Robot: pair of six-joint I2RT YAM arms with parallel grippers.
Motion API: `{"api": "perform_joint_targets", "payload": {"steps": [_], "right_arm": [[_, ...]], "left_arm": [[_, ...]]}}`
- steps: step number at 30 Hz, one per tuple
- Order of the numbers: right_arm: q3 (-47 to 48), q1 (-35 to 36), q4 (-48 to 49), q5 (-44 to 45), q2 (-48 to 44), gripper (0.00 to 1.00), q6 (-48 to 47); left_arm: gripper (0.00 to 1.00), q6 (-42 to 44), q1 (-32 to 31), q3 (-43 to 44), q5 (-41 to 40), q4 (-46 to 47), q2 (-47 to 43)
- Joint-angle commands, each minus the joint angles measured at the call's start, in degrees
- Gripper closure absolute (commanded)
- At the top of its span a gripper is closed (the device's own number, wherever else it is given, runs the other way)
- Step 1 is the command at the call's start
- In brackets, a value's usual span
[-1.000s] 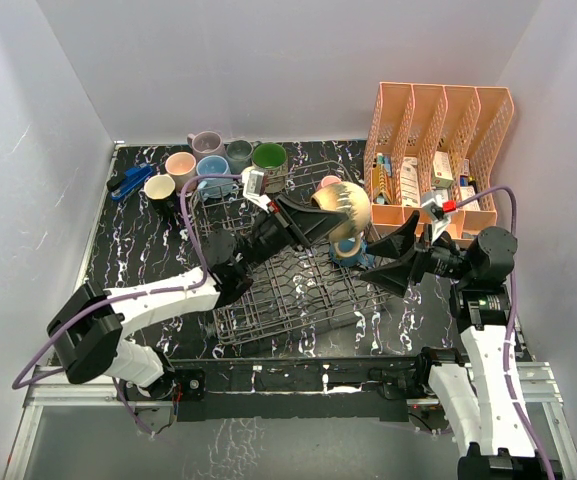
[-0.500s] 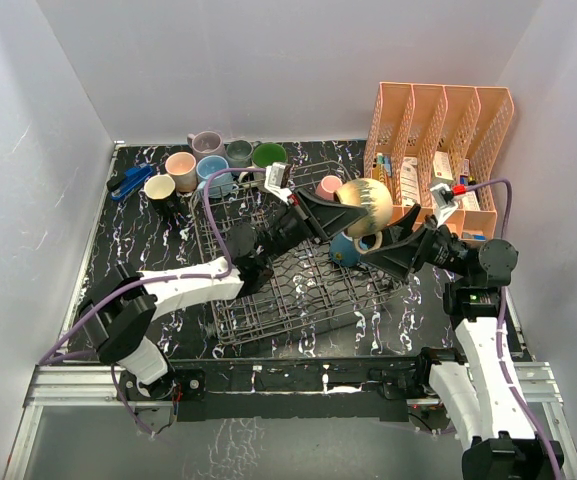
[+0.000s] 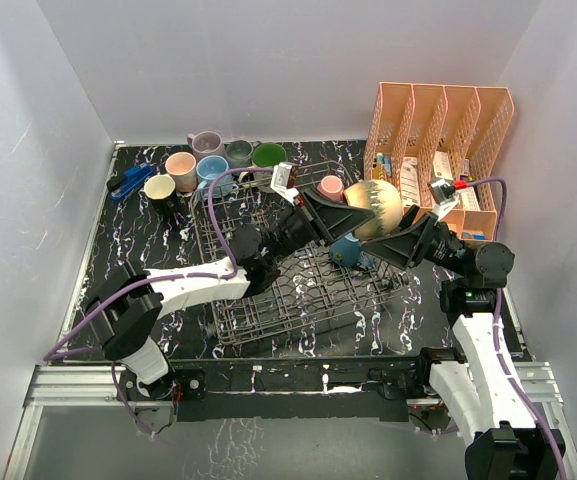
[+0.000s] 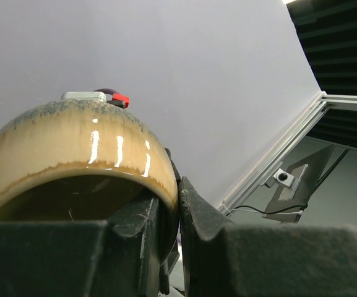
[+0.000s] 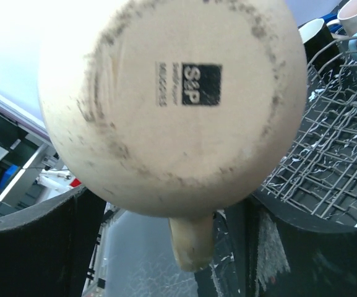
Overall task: Load the cups into the dish rack
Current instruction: Turn the cup upside down in the dish rack.
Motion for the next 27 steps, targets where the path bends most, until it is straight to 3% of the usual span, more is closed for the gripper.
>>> {"api": "perform_joint_targets", "payload": {"steps": [1,16,21,27], "right_arm": [[0.26,0.46,3.21,2.05,-0.07,0.28,2.22],[-0.37,0.55,3.65,2.26,-0.52,0.83,1.62],[-0.69,0.55,4.22,2.11,-0.53,0.92,1.6],[-0.9,0.4,6.04,1.82,0.01,0.92,2.75]], "left_arm": [[1.0,-0.33,-0.44,3.29,-1.02,13.01,-1.53],[1.0,1.01,-0.51,0.62,-2.15,12.72,-2.52],[1.0,1.48,-0.51,-0.48,-2.39,11.81,-3.27],[0.73,3.62,-0.53,-3.49,-3.09,8.41,-5.99]]}}
